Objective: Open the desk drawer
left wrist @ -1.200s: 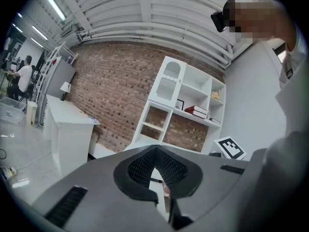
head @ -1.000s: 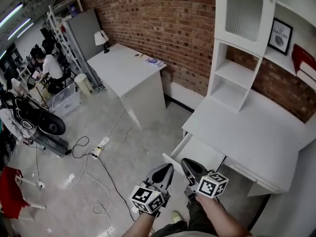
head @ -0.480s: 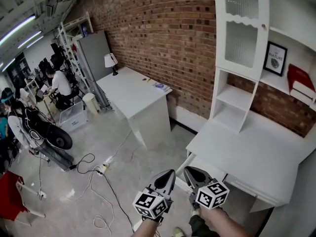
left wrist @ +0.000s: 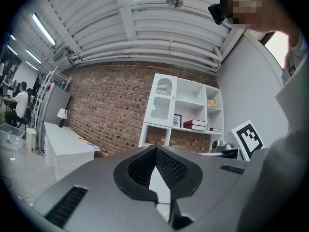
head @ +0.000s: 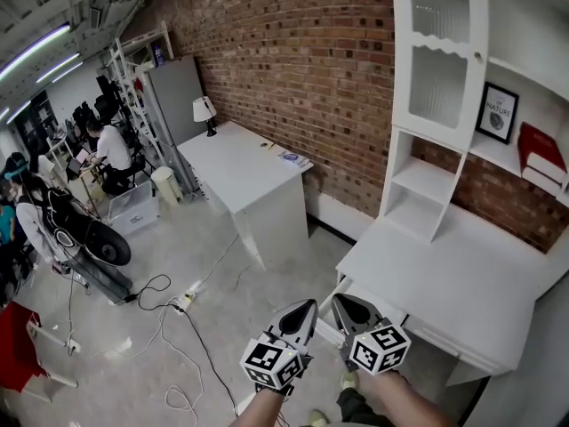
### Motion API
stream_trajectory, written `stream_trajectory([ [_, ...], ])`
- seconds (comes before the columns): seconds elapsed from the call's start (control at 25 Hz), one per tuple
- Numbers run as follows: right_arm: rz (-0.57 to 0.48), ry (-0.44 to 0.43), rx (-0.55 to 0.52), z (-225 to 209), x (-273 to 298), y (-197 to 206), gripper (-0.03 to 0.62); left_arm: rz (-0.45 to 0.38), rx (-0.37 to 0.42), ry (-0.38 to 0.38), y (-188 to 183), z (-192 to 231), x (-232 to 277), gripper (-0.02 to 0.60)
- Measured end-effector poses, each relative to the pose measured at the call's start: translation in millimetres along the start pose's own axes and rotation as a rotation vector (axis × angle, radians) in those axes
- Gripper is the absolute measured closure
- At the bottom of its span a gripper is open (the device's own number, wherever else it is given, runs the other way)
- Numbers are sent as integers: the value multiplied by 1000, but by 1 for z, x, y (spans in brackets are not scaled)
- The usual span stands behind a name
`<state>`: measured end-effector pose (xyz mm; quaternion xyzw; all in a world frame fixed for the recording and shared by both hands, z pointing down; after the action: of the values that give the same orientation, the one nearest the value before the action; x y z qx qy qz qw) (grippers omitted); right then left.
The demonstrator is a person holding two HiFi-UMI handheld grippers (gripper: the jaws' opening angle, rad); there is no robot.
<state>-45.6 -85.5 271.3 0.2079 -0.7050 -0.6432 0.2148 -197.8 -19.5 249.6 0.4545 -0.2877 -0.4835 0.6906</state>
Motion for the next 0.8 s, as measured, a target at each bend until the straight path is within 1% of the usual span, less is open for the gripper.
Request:
stream_trajectory([
  [0.36,6,12,-35,8,0,-3,577,5,-7,5,2,2,-5,569],
  [0.8,14,18,-46,8,7,-2,577,16,-3,0,1,6,-1,569],
])
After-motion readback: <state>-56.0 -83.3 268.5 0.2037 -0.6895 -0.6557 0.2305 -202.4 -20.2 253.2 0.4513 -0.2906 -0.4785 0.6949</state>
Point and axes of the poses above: the fingertips, and each gripper's own axes: x forward along the fingers, z to its left, y out of its underside, the point moved 9 cm from there along -x, backward along the fingers, and after that the axes turned 13 degrees about -x, right-handed, at the moved point
